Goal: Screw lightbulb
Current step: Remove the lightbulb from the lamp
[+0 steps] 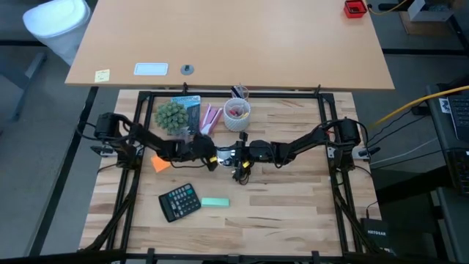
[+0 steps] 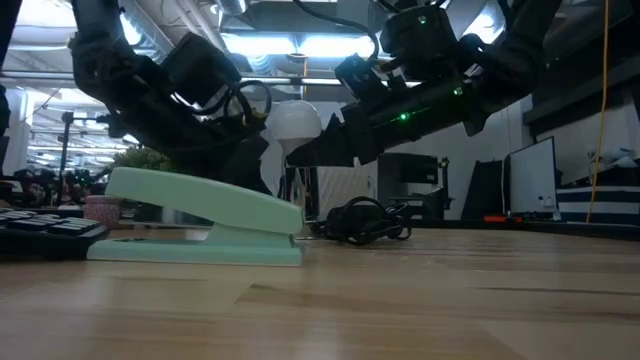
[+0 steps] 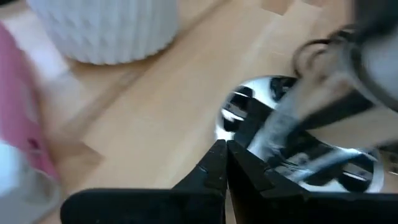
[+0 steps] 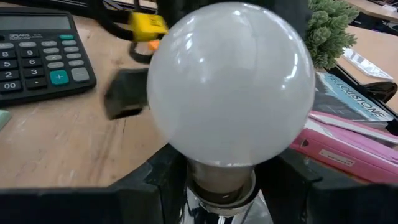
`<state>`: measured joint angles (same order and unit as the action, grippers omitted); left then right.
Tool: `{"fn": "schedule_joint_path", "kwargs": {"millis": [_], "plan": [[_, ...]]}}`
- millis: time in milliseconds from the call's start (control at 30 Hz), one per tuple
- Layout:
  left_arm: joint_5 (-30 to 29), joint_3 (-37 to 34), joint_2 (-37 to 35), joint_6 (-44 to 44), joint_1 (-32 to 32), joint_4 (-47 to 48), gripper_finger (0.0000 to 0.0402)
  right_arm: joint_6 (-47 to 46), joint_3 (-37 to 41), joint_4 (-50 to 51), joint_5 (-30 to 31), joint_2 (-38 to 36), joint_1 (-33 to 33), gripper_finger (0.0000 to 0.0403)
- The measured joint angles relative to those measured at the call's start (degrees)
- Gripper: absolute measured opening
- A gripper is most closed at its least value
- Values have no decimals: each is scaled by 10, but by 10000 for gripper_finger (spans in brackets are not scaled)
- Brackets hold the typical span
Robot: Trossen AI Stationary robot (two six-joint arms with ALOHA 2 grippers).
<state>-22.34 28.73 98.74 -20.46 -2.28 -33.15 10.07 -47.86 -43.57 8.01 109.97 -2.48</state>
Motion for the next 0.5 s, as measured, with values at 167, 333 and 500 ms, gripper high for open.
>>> {"fn": "schedule_joint_path", "kwargs": {"millis": [167,333,500], "plan": [[-15,-5,6,25,-25,1,1,9,0,-3,-10,-1,-2,174],[-7,-3,-1,19,-32,-28,0,5,0,0,6,-1,-2,174],[-3,-2,-43,28,-16,-31,0,2,0,0,13,0,-2,174]]}}
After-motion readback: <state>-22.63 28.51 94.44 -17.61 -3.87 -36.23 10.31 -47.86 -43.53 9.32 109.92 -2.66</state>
